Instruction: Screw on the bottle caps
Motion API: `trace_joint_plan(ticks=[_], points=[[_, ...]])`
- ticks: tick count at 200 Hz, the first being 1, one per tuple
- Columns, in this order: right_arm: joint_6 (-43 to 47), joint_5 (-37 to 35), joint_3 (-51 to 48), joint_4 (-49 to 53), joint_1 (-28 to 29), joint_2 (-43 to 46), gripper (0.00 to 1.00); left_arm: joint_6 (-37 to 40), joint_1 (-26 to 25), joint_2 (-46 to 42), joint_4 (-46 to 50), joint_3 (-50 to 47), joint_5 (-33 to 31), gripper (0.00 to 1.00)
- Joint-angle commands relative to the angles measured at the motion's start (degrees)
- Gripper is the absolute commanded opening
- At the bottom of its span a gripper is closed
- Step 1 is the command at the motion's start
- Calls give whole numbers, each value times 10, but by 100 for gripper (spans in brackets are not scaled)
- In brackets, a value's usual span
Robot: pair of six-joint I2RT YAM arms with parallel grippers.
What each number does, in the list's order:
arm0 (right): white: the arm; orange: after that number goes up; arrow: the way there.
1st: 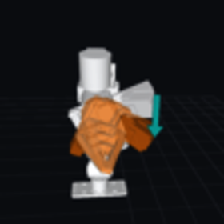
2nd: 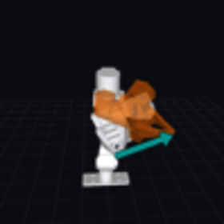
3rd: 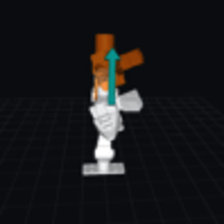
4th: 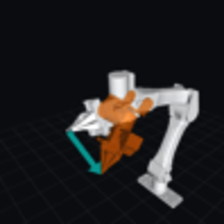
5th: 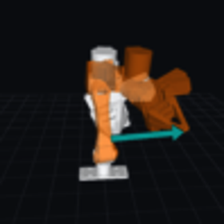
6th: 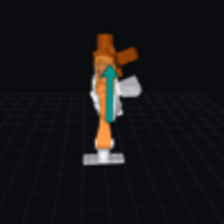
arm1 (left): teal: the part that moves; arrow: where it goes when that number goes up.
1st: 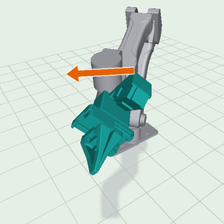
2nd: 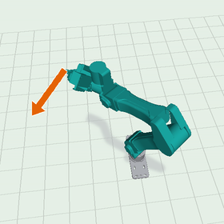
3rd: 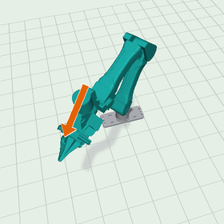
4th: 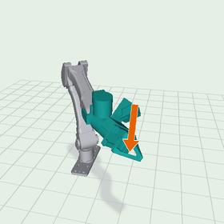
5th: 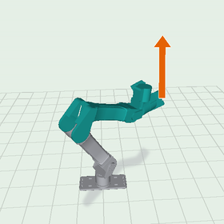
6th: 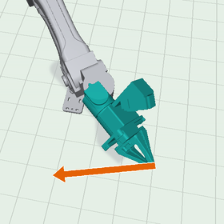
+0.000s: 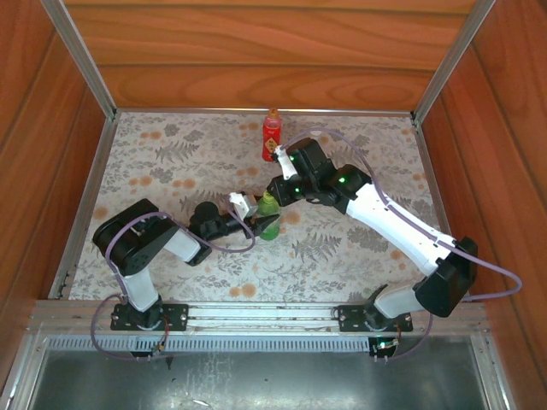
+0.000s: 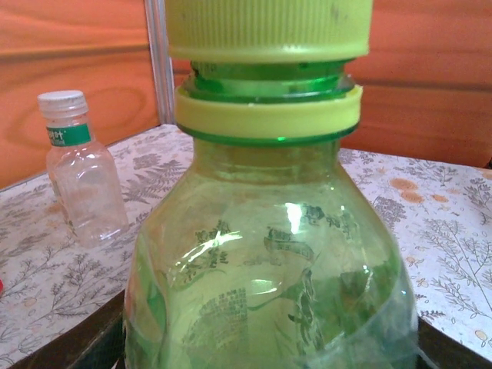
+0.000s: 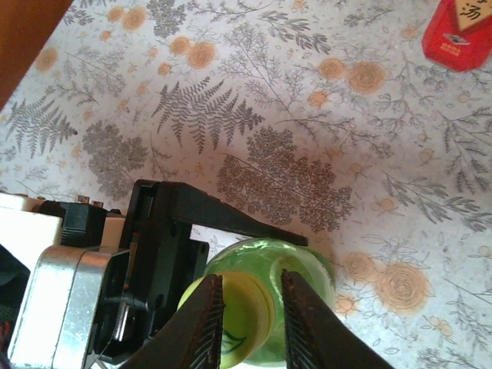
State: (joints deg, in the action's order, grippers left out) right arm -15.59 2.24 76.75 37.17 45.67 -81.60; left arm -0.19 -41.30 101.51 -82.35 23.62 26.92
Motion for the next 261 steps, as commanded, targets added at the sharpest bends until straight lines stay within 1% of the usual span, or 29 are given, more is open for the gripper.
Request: trace_joint_plan(ticks=[1, 42, 53, 95, 136, 146, 165, 180, 201, 221, 261], points=[[-6, 39, -17, -8, -6, -4, 25, -11, 4, -6, 19, -8, 12, 60], [-13, 68, -41, -5, -12, 0, 22, -15, 5, -5, 18, -7, 11, 60], [-17, 74, -46, -2, -12, 4, 19, -18, 6, -5, 19, -7, 8, 60], [-28, 104, -64, 6, -13, 25, 14, -50, 17, -3, 19, -2, -5, 59], [-39, 133, -78, -1, -13, 55, 13, -52, 17, -2, 18, -1, -6, 58], [-39, 134, -81, -10, -14, 66, 14, -43, 18, 0, 18, -1, -3, 58], [-38, 108, -86, -33, -15, 85, 19, -30, 18, 1, 18, -2, 3, 58], [-38, 92, -89, -55, -21, 92, 24, -21, 18, 2, 18, -4, 8, 58], [-49, 101, -83, -87, -39, 82, 34, -18, 18, 2, 18, -6, 15, 58], [-52, 127, -60, -96, -55, 49, 34, -17, 17, 2, 18, -6, 19, 58], [-41, 179, -31, -98, -63, -7, 31, -14, 17, -3, 19, -7, 20, 59]])
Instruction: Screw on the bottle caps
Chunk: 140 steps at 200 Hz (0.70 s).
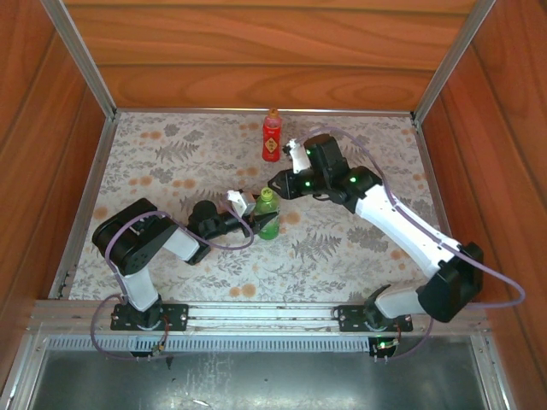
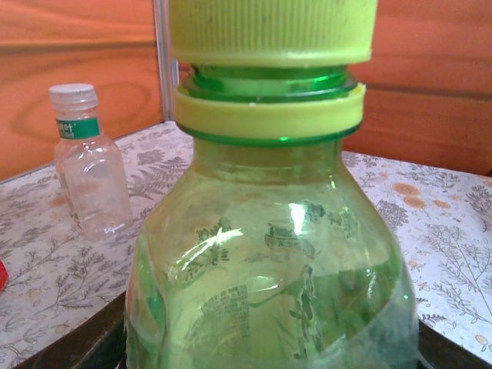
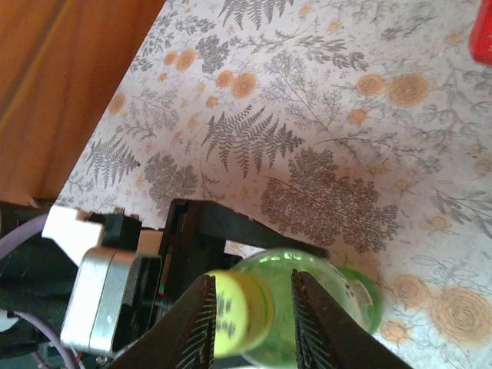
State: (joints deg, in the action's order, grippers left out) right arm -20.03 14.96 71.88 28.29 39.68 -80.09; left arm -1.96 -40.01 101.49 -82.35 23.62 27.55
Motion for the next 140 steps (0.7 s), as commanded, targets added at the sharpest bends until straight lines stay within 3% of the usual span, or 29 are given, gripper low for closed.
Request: trace_joint_plan(ticks=[1, 42, 78, 140], points=[[4, 54, 18, -10, -3, -23, 31, 4, 5, -4, 19, -7, 14, 59], [3, 88, -10, -10, -3, -16, 27, 1, 5, -3, 19, -8, 5, 59], [0, 90, -44, 4, -3, 7, 18, -2, 5, -2, 19, -8, 0, 59], [-4, 147, -82, 9, -3, 71, 16, -1, 5, 1, 19, -8, -7, 58]])
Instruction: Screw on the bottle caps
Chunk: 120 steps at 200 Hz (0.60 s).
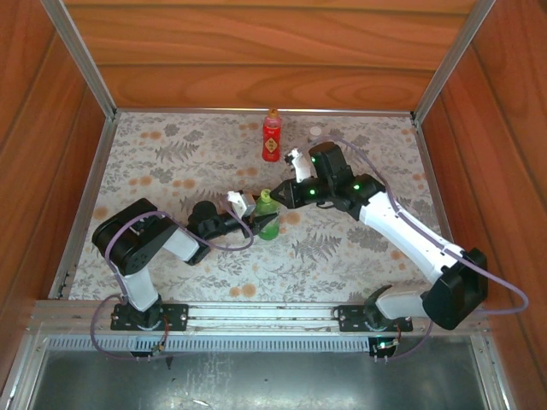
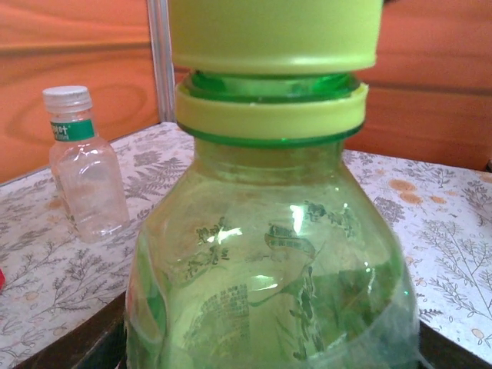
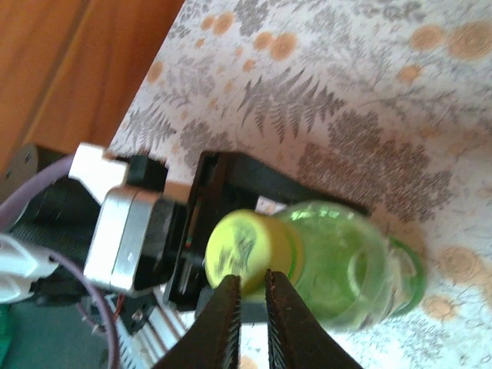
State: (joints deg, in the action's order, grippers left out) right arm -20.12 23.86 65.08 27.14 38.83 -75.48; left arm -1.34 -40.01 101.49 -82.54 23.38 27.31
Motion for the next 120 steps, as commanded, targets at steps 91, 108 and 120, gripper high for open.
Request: trace_joint_plan(ticks=[91, 108, 120], points=[[28, -15, 69, 12, -9, -46, 32, 1, 5, 3, 23, -4, 24, 58], [37, -8, 76, 14, -11, -59, 32, 4, 5, -2, 24, -8, 23, 58], [40, 0, 76, 19, -12, -64, 30, 6, 5, -4, 26, -11, 21, 59]])
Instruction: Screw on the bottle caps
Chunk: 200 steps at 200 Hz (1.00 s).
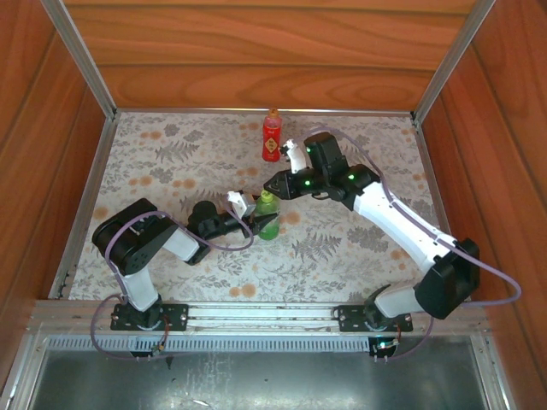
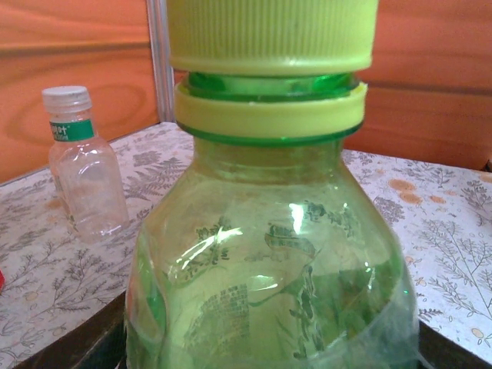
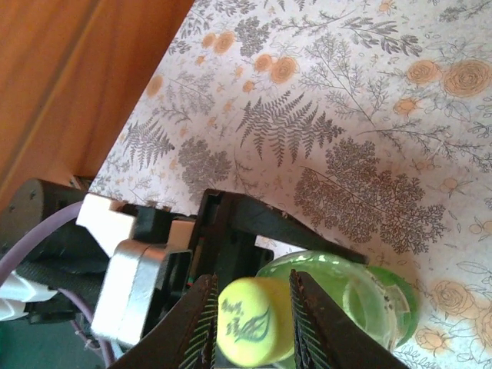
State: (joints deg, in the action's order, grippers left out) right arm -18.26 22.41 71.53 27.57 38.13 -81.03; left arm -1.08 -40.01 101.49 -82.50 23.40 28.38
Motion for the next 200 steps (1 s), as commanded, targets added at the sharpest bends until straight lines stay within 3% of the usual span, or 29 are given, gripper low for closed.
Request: trace_joint_plan(ticks=[1, 35, 53, 69, 88, 153, 171, 200], points=[[22, 16, 11, 15, -6, -8, 30, 3, 5, -5, 25, -12, 11, 59], [38, 81, -20, 26, -6, 0, 28, 2, 5, -4, 26, -11, 4, 59], [36, 94, -46, 30, -6, 15, 17, 1, 5, -3, 26, -11, 2, 59], [34, 111, -64, 33, -4, 27, 14, -1, 5, -2, 25, -11, 0, 59], [41, 120, -73, 43, -2, 40, 16, -2, 5, 3, 26, -8, 1, 59], [40, 15, -34, 23, -6, 47, 25, 1, 5, 4, 26, -8, 3, 59], [53, 15, -13, 33, -7, 27, 30, 1, 5, 6, 27, -4, 9, 58], [62, 24, 8, 38, -8, -3, 30, -1, 5, 5, 27, -3, 15, 58]])
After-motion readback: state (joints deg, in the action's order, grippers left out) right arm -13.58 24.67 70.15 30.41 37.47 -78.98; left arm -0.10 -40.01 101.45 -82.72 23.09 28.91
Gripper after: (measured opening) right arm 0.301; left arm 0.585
